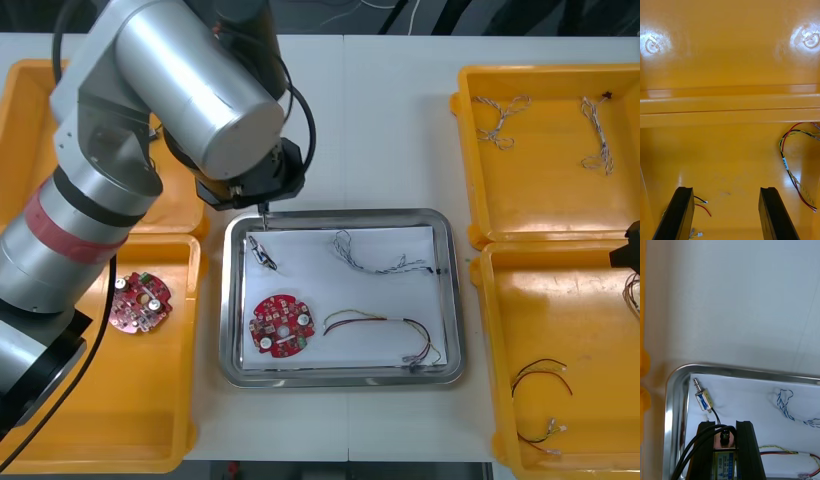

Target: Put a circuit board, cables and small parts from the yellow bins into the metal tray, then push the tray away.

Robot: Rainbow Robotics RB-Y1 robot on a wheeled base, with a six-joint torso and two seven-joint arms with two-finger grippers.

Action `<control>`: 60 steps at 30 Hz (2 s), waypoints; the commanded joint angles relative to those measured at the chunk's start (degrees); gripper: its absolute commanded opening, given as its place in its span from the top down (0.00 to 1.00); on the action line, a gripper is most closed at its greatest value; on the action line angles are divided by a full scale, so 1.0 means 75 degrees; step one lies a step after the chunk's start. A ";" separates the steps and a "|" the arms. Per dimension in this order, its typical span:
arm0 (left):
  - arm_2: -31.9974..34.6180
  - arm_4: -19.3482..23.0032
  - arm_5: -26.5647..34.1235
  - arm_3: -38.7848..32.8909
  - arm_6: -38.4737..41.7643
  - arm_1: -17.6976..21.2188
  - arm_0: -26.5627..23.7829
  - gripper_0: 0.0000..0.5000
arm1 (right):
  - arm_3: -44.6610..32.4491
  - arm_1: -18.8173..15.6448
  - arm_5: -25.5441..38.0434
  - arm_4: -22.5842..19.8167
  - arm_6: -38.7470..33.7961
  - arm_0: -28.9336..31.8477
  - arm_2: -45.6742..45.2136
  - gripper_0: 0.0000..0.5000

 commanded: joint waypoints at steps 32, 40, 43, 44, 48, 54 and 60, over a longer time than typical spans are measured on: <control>-0.2439 -0.0490 -0.2605 0.1576 0.2269 -0.0272 0.0455 1.00 | 0.0181 -0.0322 0.0254 -0.0125 -0.0287 0.0117 -0.0302 0.00; -0.2509 -0.0549 -0.2804 0.1787 0.2269 -0.0272 0.0455 1.00 | 0.0181 -0.0322 0.0254 -0.0137 -0.0287 0.0117 -0.0314 0.00; -0.2509 -0.0549 -0.2804 0.1787 0.2269 -0.0260 0.0455 0.98 | 0.0181 -0.0322 0.0254 -0.0149 -0.0287 0.0117 -0.0314 0.00; -0.2509 -0.0560 -0.2804 0.1775 0.2269 -0.0260 0.0467 0.68 | 0.0181 -0.0322 0.0254 -0.0149 -0.0287 0.0117 -0.0314 0.00; -0.2509 -0.0689 -0.2804 0.1775 0.2281 -0.0260 0.0455 0.00 | 0.0181 -0.0322 0.0254 -0.0160 -0.0287 0.0117 -0.0314 0.00; -0.2509 -0.0760 -0.2746 0.1705 0.2281 -0.0249 0.0455 0.00 | 0.0181 -0.0322 0.0254 -0.0172 -0.0287 0.0117 -0.0326 0.00; -0.2450 -0.0713 -0.2371 0.1318 0.2316 -0.0143 0.0443 0.00 | 0.0181 -0.0322 0.0254 -0.0219 -0.0287 0.0117 -0.0349 0.00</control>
